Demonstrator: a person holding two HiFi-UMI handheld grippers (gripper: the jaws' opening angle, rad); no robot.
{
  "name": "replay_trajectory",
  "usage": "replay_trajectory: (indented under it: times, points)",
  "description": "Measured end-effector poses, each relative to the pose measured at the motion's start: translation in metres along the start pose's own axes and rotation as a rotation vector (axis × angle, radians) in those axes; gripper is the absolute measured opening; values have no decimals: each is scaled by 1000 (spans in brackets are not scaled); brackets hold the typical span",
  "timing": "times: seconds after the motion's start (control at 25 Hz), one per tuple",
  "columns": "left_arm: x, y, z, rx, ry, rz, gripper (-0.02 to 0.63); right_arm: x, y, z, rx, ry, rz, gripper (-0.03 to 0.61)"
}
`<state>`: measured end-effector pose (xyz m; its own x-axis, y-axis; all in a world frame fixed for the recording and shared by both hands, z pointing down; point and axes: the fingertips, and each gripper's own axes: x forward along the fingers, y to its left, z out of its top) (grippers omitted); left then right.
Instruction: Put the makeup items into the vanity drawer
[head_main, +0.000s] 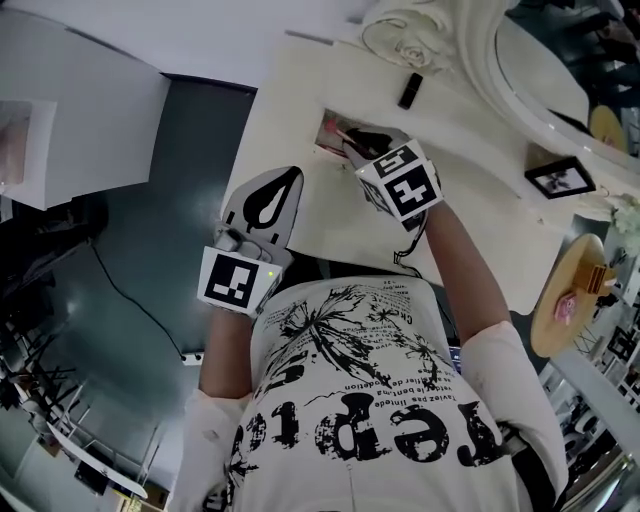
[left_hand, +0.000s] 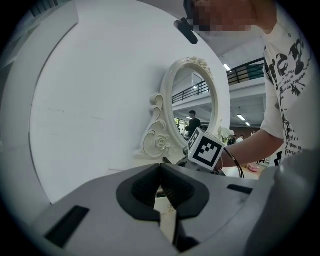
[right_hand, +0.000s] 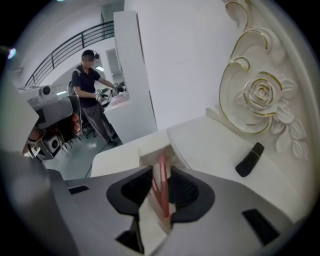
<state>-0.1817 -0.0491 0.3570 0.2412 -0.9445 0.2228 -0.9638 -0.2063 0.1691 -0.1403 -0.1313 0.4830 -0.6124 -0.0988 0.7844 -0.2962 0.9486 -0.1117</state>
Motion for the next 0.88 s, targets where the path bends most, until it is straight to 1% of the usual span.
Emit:
replay_trajectory:
  times: [0.04,0.08,0.16,0.28,0.44,0.52,0.6,0.64,0.76,0.88]
  points:
    - [0,1,0,4,1,-1,14,-1,2,2,15,-14,11,175]
    - [-1,2,1,11,6,-5,14,-3,4,5,29,-30,22,234]
    - [-1,2,2,27,19,-18,14,-9,4,10,53,-61,24,263]
    - [2,-1,1,43,37,-39,14,-19,-1,10,79,-91,3,272]
    - [10,-12,9,63,14,-80,14,-41,-9,8,121,-161,-35,237]
    - [12,-20,14,78,1,-108,14,-59,-9,9,138,-223,-47,214]
    - [14,-27,22,97,-11,-144,14,-80,-7,15,151,-304,-68,208]
    - [14,-30,27,108,-20,-162,14,-91,-7,20,153,-346,-88,187]
    - [13,-40,42,138,-45,-206,14,-129,-8,28,145,-463,-185,99]
    - [13,-51,54,171,-64,-254,14,-170,-13,28,166,-573,-306,39]
